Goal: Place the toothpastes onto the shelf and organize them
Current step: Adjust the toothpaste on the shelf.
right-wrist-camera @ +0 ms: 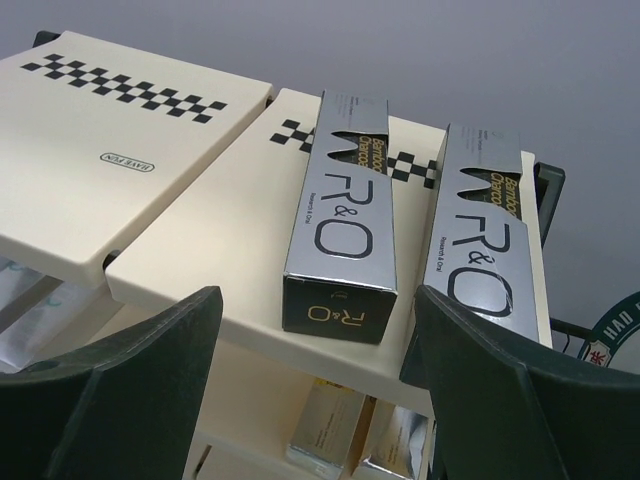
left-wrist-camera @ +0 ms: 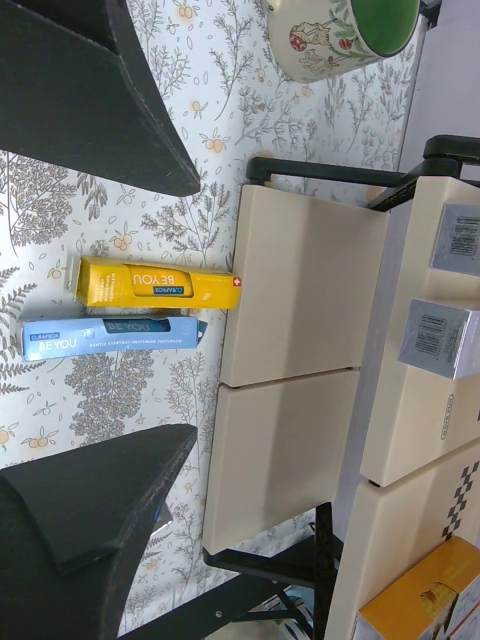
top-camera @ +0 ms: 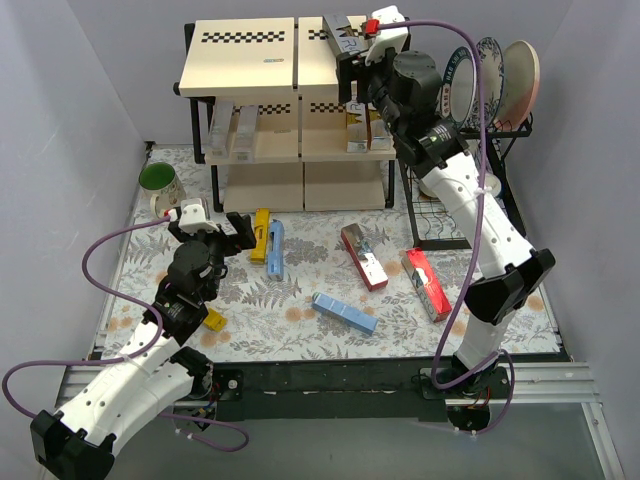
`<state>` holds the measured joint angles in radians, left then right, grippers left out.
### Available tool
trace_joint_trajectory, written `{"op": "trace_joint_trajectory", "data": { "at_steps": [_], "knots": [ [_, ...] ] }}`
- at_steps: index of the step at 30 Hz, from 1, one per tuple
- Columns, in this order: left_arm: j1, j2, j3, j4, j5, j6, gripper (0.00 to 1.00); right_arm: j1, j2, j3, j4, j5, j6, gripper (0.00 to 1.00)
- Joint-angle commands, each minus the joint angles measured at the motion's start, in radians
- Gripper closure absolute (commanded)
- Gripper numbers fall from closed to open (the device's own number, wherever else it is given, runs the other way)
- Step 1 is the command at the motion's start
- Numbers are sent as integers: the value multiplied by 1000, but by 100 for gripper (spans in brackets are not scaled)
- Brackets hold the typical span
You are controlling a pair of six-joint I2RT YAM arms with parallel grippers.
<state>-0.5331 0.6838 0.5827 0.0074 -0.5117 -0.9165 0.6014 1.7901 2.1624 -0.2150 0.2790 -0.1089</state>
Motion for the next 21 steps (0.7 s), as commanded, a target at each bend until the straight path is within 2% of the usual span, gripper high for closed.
{"op": "trace_joint_trajectory", "data": {
  "at_steps": [1,21],
  "knots": [
    [4,-4,34,-1,2,2,2,-6,31,23,45,0,8,16],
    [4,-13,37,-29,-1,5,2,-8,17,16,45,-21,17,23]
  ]
}}
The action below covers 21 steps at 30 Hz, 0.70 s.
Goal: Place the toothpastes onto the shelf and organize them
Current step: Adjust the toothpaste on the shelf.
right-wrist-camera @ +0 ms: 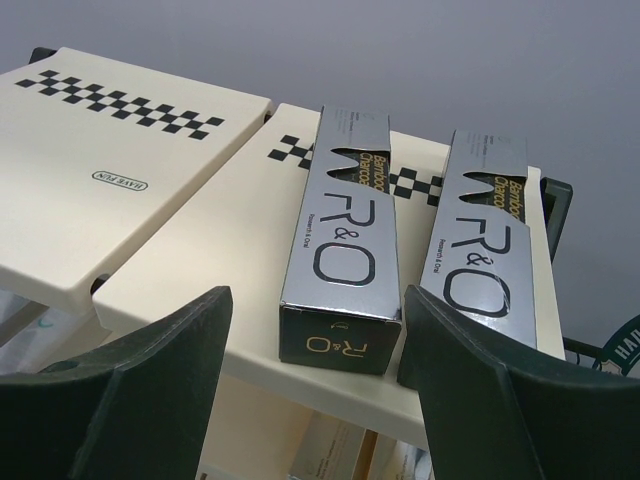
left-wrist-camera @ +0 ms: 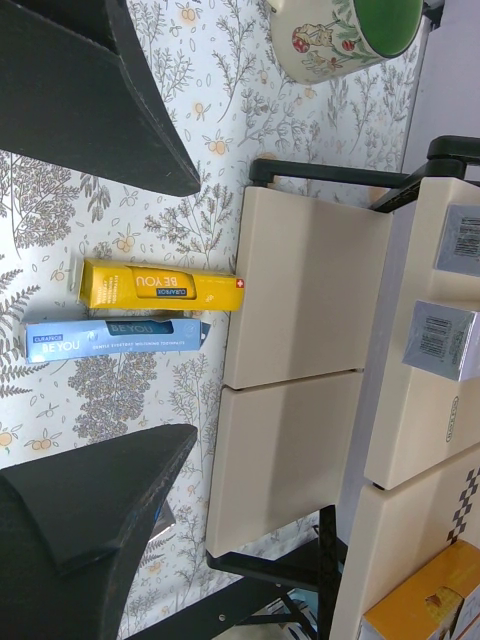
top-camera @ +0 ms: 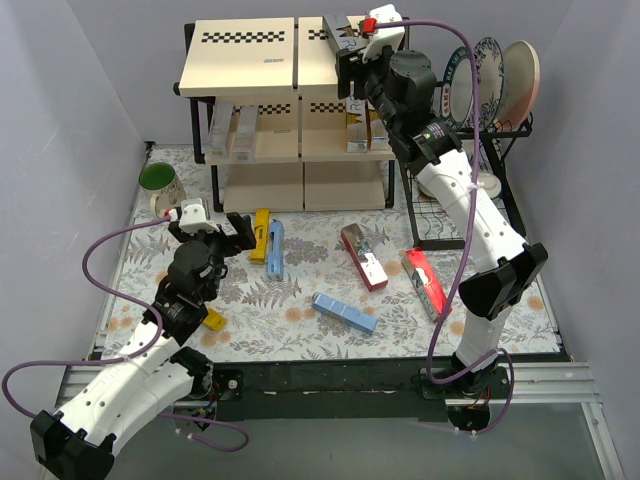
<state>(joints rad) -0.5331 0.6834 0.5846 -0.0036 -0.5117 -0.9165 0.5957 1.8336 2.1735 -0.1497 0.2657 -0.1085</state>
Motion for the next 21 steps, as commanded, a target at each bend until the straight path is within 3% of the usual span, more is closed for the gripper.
{"op": "trace_joint_trajectory", "data": {
  "at_steps": [1,21],
  "knots": [
    [2,-15,35,-18,-4,5,2,-2,-31,0,-21,-11,16,24],
    [4,-22,35,-19,-2,7,2,0,-53,-4,-25,-112,49,25]
  ]
}}
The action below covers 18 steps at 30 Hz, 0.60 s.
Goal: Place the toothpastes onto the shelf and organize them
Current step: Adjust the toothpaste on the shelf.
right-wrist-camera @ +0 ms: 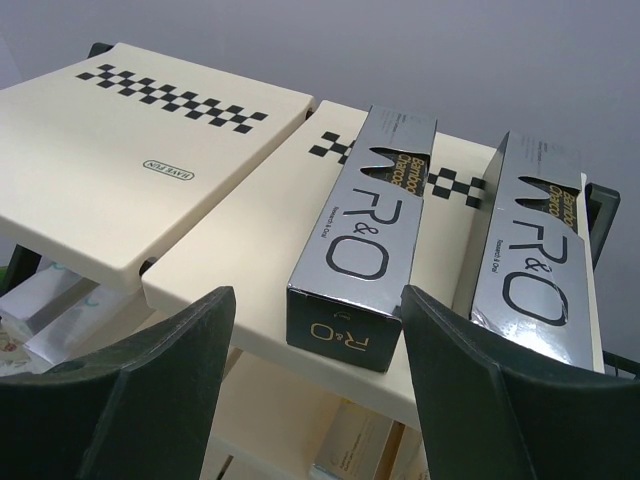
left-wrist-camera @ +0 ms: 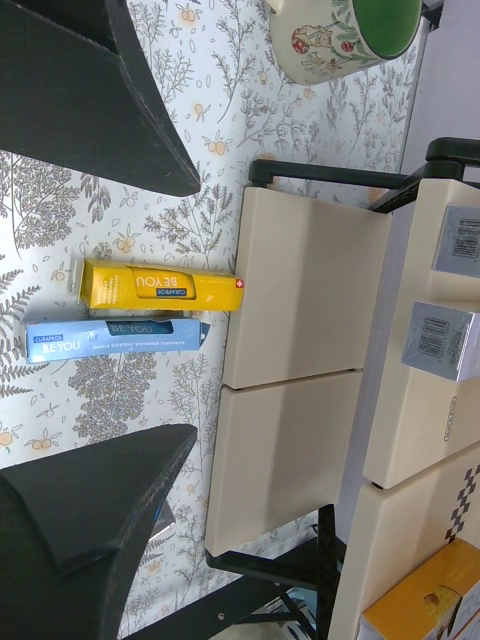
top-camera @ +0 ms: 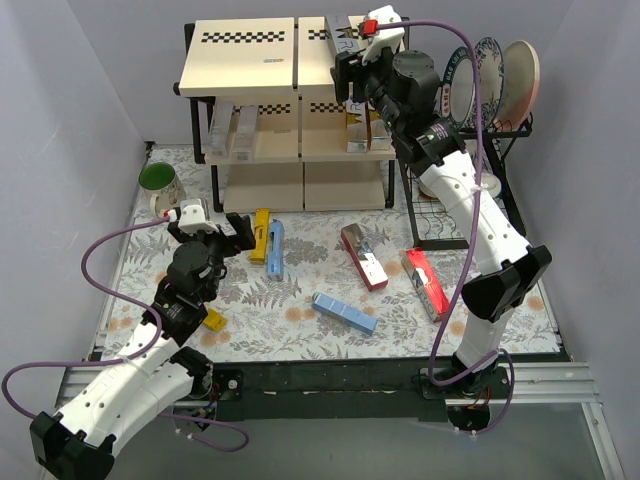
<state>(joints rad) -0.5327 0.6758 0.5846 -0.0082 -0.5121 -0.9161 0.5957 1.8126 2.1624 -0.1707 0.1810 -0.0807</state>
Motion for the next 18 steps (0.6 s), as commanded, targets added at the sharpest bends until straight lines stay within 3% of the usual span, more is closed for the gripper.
{"op": "trace_joint_trajectory", "data": {
  "at_steps": [1,12,18],
  "knots": [
    [5,-15,37,-15,-3,6,2,0,-30,11,-7,-32,21,25],
    [5,-13,35,-15,-3,6,2,-2,-59,13,-16,-66,4,25],
    [5,-19,35,-15,-6,6,2,-2,-157,-99,86,0,-17,25]
  ]
}}
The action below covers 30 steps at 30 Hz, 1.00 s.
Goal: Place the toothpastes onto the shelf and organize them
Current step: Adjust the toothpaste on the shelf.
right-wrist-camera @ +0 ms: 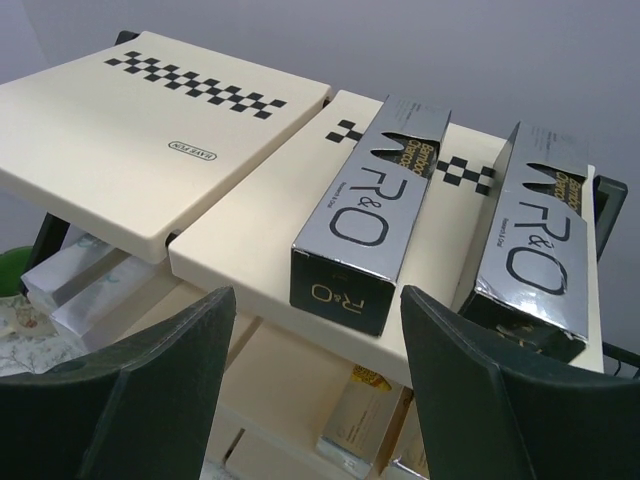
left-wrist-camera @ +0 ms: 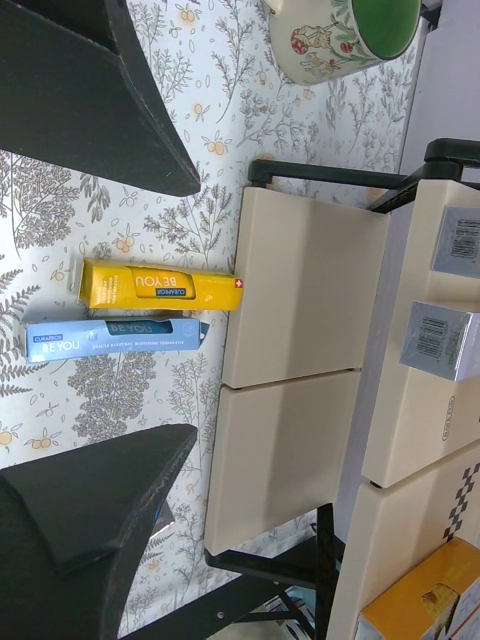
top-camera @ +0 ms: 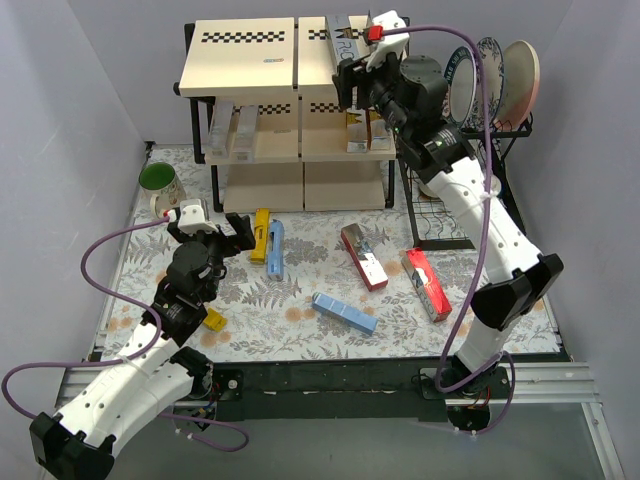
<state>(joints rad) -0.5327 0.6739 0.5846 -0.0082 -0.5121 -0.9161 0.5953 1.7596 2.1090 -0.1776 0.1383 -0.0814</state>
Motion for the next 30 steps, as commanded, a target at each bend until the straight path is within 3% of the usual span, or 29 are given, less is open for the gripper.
{"op": "trace_joint_trajectory", "data": {
  "at_steps": [1,9,30],
  "knots": [
    [5,-17,37,-16,-8,6,2,-3,-115,-67,105,91,-33,25],
    [5,-22,35,-15,-8,6,2,-40,-126,-83,119,245,-64,24],
    [7,-11,35,-15,-5,6,2,-126,-2,2,109,75,11,21]
  ]
}}
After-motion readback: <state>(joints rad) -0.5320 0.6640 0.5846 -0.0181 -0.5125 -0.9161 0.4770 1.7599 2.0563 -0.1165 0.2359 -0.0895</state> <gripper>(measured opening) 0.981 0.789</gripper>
